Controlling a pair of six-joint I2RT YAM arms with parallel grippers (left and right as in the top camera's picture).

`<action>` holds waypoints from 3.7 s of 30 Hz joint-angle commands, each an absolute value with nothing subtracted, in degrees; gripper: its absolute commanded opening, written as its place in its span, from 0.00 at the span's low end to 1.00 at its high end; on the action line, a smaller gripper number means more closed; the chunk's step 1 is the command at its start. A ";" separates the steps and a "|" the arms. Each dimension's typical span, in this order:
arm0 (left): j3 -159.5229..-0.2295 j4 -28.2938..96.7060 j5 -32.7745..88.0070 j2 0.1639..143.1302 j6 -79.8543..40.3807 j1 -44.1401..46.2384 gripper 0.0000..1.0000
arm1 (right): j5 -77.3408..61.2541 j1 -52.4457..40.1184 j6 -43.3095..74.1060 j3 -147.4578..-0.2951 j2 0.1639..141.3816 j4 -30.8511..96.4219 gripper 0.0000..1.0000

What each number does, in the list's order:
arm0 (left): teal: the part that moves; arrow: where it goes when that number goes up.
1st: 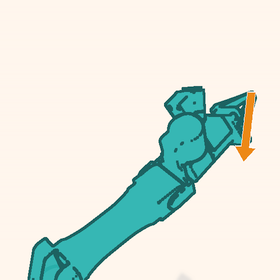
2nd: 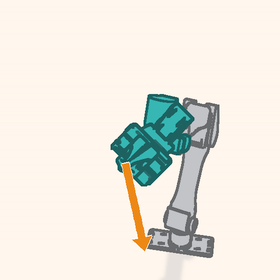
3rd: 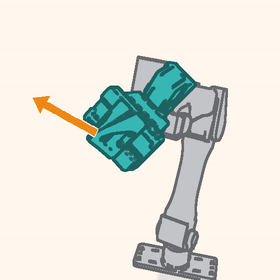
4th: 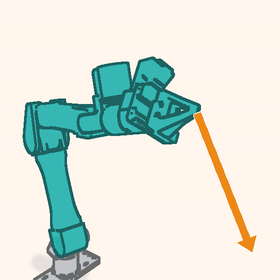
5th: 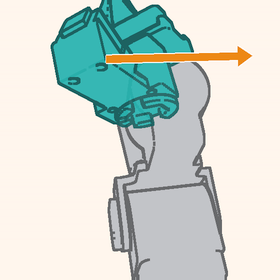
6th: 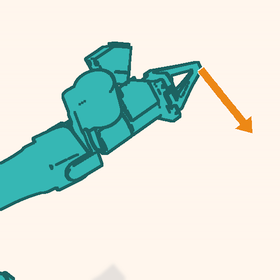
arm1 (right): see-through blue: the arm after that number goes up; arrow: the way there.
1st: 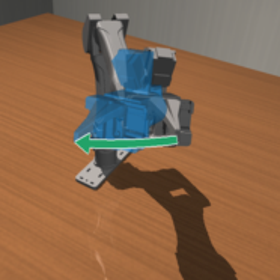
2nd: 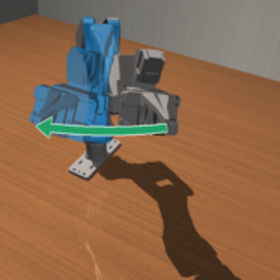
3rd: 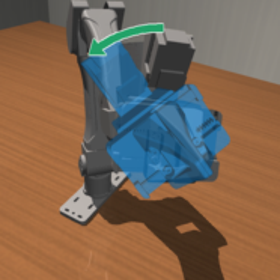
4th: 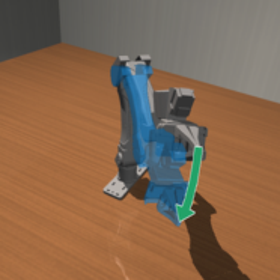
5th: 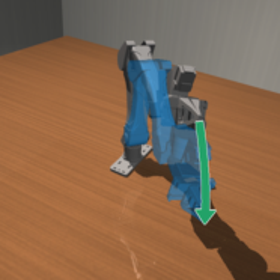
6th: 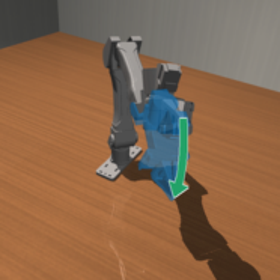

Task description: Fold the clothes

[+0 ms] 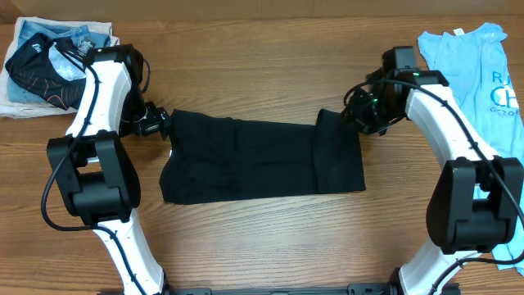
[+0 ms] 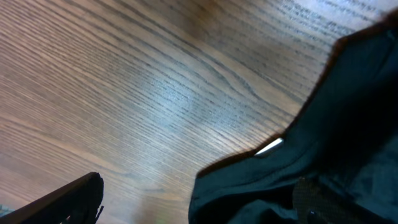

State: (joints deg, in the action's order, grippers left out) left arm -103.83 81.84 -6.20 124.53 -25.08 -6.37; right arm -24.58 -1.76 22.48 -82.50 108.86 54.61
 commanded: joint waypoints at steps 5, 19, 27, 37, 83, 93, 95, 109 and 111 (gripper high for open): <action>-103.50 81.60 -5.91 124.73 -24.25 -5.93 1.00 | -21.96 -2.55 22.74 -81.23 109.93 51.18 0.28; -103.50 81.12 -5.93 124.73 -24.23 -5.93 1.00 | -31.00 -10.59 22.90 -81.34 121.82 43.70 0.04; -103.50 81.12 -5.93 124.73 -24.23 -5.96 1.00 | -29.17 -9.17 18.94 -90.00 118.45 56.23 0.04; -103.50 81.17 -5.93 124.73 -24.23 -5.96 1.00 | -9.50 3.90 12.64 -97.89 108.49 70.67 1.00; -103.50 80.97 -5.69 124.73 -24.23 -5.85 1.00 | -53.87 12.43 -13.63 -62.00 118.67 51.57 0.77; -103.50 80.97 -5.72 124.73 -24.23 -5.82 1.00 | -52.25 10.55 -7.46 -61.87 118.67 48.95 0.04; -103.50 80.97 -5.72 124.73 -24.21 -5.82 1.00 | -51.37 11.22 -5.19 -62.02 118.63 47.79 0.04; -103.50 80.97 -5.74 124.73 -24.21 -5.82 1.00 | -30.57 18.61 5.45 -70.96 109.32 55.86 0.04; -103.50 80.97 -5.72 124.73 -24.21 -5.82 1.00 | -27.92 18.22 6.28 -72.12 106.41 57.34 0.04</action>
State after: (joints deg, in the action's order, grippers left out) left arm -103.83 80.95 -6.00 124.53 -25.08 -6.37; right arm -35.31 18.63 3.84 -69.04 112.66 56.38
